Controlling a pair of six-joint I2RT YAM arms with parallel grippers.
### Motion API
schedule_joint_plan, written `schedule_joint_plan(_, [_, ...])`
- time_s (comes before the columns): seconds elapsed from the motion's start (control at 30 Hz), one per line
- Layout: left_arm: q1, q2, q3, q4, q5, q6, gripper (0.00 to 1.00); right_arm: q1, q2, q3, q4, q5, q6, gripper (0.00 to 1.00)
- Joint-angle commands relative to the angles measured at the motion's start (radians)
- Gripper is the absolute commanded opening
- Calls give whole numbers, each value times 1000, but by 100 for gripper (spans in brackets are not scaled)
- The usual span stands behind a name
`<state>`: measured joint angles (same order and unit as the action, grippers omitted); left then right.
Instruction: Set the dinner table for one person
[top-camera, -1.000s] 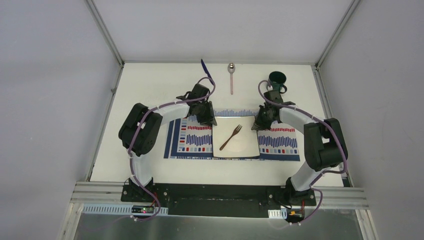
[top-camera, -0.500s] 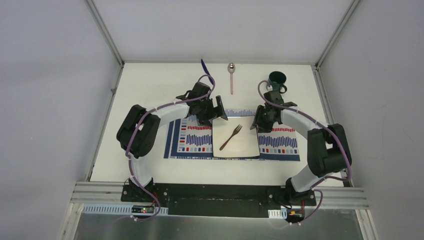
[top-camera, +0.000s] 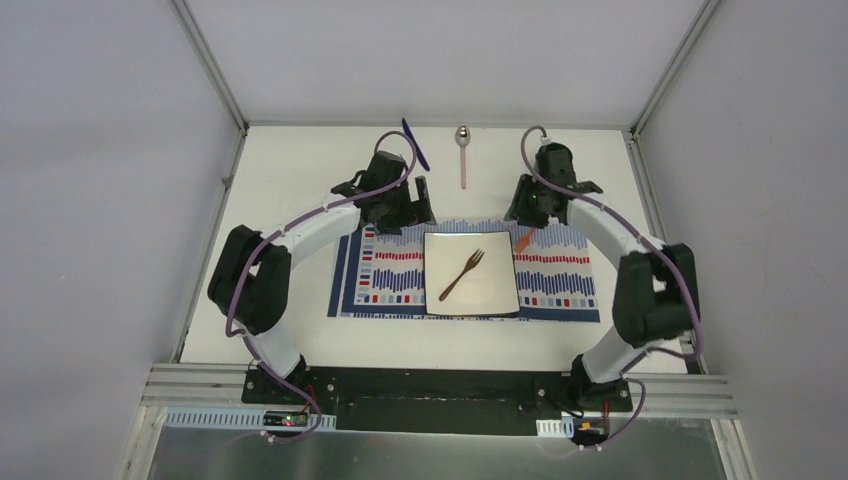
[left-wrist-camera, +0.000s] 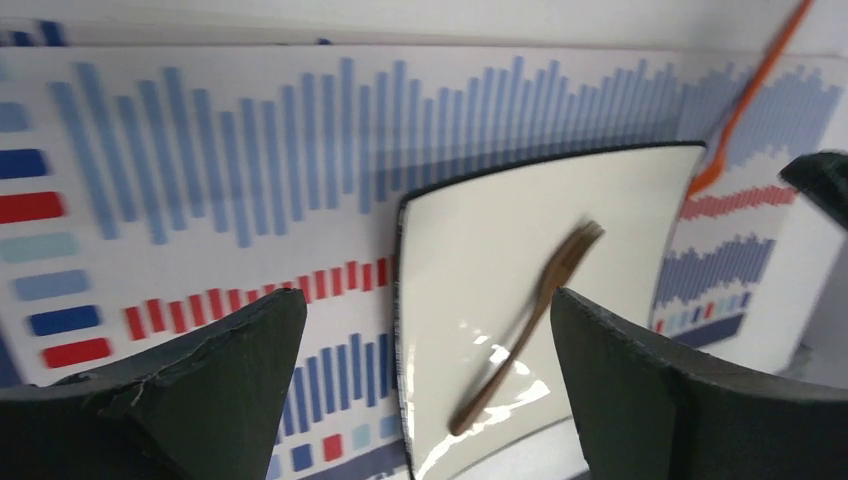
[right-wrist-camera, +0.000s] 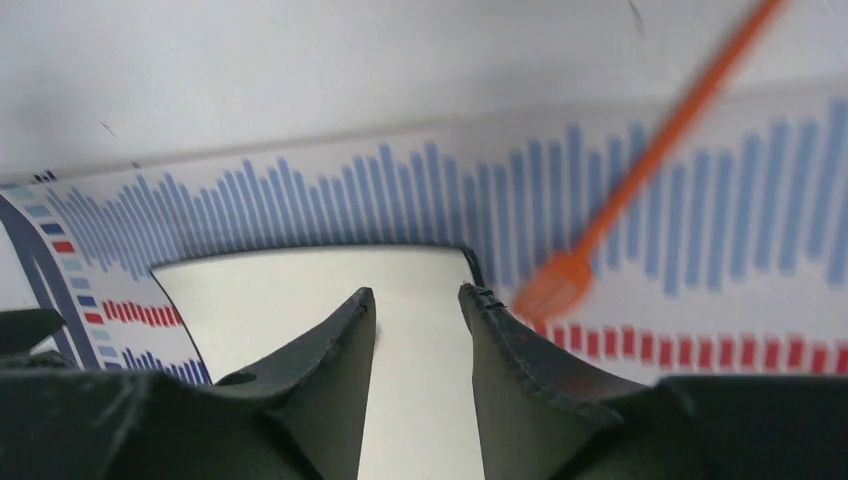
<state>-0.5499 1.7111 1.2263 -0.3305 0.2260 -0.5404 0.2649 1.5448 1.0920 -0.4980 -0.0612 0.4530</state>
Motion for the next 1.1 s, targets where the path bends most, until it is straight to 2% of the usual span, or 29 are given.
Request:
schedule_joint_plan(0.0, [16, 0, 76, -68, -211, 91, 92, 24, 214, 254, 81, -131, -88, 40])
schedule_joint_plan(0.17, [18, 28, 84, -74, -263, 105, 78, 104, 418, 568, -10, -73, -243, 40])
schedule_joint_plan(0.37, [18, 39, 73, -64, -244, 102, 76, 117, 634, 879, -80, -82, -327, 43])
schedule_joint_plan(0.57, [18, 17, 59, -62, -235, 103, 75, 140, 840, 1147, -246, 68, -444, 43])
schedule_joint_plan(0.73, [18, 8, 56, -62, -228, 105, 74, 152, 913, 1203, -273, 204, -486, 43])
schedule_joint_plan(1.07, [18, 2, 45, -62, -228, 105, 74, 171, 932, 1143, -191, 189, -462, 43])
